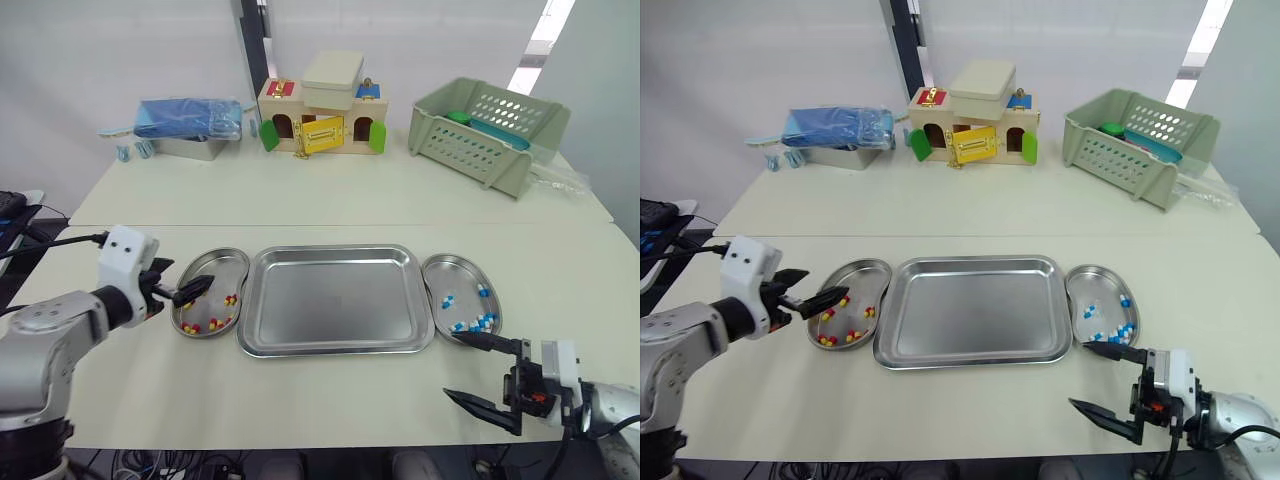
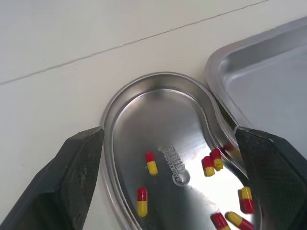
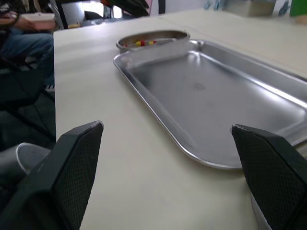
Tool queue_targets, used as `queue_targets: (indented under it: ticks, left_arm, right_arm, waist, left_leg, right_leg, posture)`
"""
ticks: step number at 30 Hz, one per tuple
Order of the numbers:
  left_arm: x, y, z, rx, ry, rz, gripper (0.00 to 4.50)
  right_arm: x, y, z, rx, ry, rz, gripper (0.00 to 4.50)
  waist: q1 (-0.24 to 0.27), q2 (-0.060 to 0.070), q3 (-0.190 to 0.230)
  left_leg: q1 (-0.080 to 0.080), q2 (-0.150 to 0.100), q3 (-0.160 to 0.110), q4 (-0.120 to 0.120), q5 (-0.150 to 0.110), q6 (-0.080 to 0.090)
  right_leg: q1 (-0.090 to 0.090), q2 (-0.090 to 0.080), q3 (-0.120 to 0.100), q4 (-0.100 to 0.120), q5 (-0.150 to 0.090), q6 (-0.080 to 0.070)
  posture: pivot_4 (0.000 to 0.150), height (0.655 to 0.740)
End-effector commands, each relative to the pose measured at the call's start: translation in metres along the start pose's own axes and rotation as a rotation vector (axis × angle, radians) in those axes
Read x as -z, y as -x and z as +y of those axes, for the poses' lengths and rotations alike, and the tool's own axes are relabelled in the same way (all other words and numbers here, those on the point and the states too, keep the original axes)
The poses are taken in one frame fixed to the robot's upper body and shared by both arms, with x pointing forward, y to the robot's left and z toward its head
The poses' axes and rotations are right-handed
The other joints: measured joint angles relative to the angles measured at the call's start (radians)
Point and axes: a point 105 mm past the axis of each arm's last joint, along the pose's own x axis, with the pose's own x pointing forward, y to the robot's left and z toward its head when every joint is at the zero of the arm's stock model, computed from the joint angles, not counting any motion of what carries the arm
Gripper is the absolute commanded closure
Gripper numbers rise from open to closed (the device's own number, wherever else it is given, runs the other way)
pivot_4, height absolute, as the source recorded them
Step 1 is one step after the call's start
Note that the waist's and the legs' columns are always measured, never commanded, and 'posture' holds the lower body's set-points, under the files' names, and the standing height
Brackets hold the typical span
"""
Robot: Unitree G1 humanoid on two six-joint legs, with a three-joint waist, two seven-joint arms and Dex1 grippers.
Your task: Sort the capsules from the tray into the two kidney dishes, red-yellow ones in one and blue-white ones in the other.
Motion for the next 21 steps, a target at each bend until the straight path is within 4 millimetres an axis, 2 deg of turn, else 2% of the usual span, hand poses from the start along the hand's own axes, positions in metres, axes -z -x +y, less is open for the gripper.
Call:
queue_targets:
  ticks: [1, 3, 6, 10, 15, 21]
  left_arm:
    - [-0.004, 0.031, 0.027, -0.073, -0.053, -0.056, 0.04]
    - [0.003, 0.045, 0.040, -0.117, -0.053, -0.060, 0.04]
    - [0.010, 0.062, 0.059, -0.170, -0.067, -0.044, 0.04]
    - [0.021, 0.077, 0.074, -0.206, -0.063, 0.007, 0.04]
    - [0.032, 0.092, 0.081, -0.262, -0.043, 0.025, 0.04]
    - [0.051, 0.101, 0.076, -0.302, -0.015, 0.045, 0.04]
  right_arm:
    - [-0.027, 0.013, -0.027, 0.124, -0.004, -0.022, 0.00]
    - [-0.032, 0.023, -0.045, 0.192, 0.001, 0.002, 0.00]
    - [-0.026, 0.042, -0.073, 0.276, -0.025, 0.093, 0.00]
    - [-0.017, 0.058, -0.093, 0.298, -0.060, 0.238, 0.00]
    - [-0.008, 0.077, -0.115, 0.333, -0.104, 0.353, 0.00]
    - [-0.003, 0.078, -0.127, 0.337, -0.113, 0.365, 0.00]
  waist:
    - [0.004, 0.000, 0.000]
    - [0.005, -0.001, 0.000]
    - [0.007, -0.003, 0.000]
    - [0.008, -0.003, 0.000]
    - [0.002, -0.003, 0.000]
    - [-0.004, -0.002, 0.000]
  left_leg:
    - [0.000, 0.000, 0.000, 0.000, 0.000, 0.000]
    - [0.000, 0.000, 0.000, 0.000, 0.000, 0.000]
    - [0.000, 0.000, 0.000, 0.000, 0.000, 0.000]
    - [-0.001, 0.000, 0.000, 0.000, 0.000, 0.000]
    - [0.000, 0.000, 0.001, 0.000, 0.000, 0.001]
    - [0.000, 0.001, 0.001, -0.001, 0.000, 0.001]
  right_leg:
    - [0.000, 0.000, 0.000, 0.000, 0.000, 0.000]
    - [0.000, 0.000, 0.000, 0.000, 0.000, 0.000]
    - [0.000, 0.000, 0.000, 0.000, 0.000, 0.000]
    - [0.000, 0.000, -0.001, -0.001, 0.000, 0.000]
    - [-0.001, 0.000, -0.001, 0.000, 0.000, 0.000]
    - [-0.001, 0.000, 0.000, 0.000, 0.000, 0.000]
  posture:
    - [0.150, 0.7400]
    - [0.150, 0.7400]
    - [0.150, 0.7400]
    - [0.150, 0.7400]
    - [0.150, 0.7400]
    - [0.150, 0.7400]
